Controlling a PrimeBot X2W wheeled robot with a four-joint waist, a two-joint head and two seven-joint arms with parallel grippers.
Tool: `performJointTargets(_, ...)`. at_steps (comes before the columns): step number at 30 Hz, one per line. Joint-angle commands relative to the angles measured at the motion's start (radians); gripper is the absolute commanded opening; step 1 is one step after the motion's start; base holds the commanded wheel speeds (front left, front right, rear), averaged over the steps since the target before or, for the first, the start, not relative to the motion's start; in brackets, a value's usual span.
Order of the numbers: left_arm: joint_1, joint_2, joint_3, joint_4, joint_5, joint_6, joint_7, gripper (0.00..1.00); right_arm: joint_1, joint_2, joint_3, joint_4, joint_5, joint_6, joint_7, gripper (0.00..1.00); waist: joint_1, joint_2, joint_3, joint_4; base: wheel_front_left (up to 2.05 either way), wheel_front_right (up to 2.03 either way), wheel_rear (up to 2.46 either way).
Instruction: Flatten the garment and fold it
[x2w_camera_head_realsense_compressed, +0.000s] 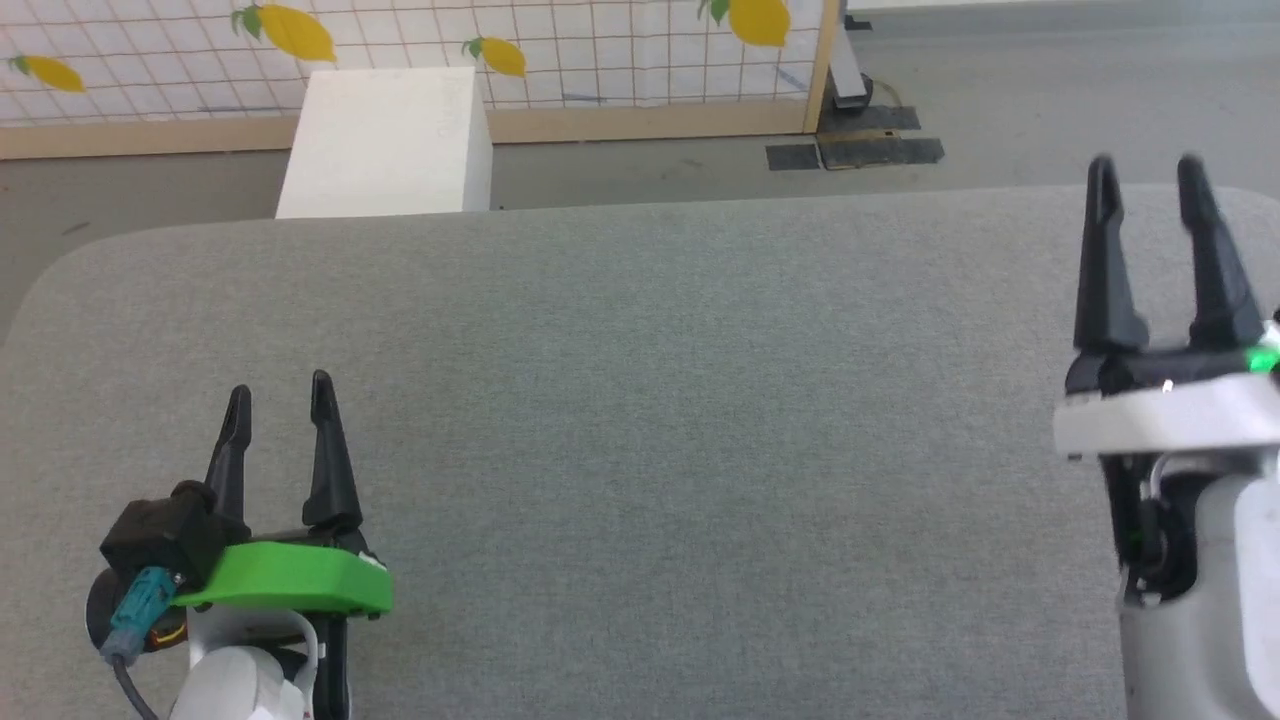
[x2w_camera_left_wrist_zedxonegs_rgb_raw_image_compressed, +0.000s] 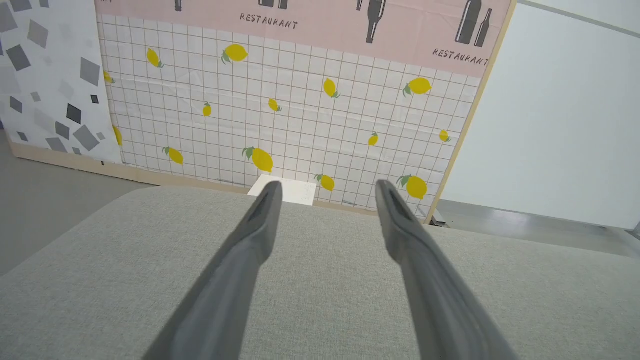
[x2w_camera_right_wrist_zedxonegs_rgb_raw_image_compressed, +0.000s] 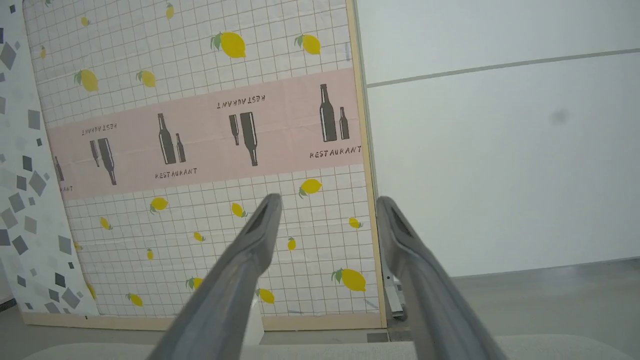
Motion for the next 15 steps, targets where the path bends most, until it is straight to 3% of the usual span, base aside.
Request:
performJointTargets(1, 0.002, -0.005, -0.004, 0.007, 0.006, 0.006, -0.007, 1.0, 0.035, 0.001, 0.005, 0.016, 0.019, -0.002, -0.025, 1.0, 0.0001, 0.0, -0.01, 0.011, 0.0, 0.0, 0.0)
performJointTargets(10, -0.005, -0.017, -0.031, 0.053, 0.055, 0.016, -0.024, 1.0, 0.182, 0.002, 0.058, 0.106, 0.034, -0.002, -0.089, 1.0, 0.0001, 0.0, -0.032, 0.031, 0.0, 0.0, 0.0)
performJointTargets(15, 0.0, -0.027, -0.048, 0.085, 0.089, 0.02, -0.029, 1.0, 0.24, 0.002, 0.067, 0.097, -0.007, -0.002, -0.091, 1.0, 0.0001, 0.0, -0.039, 0.035, 0.0, 0.0, 0.0)
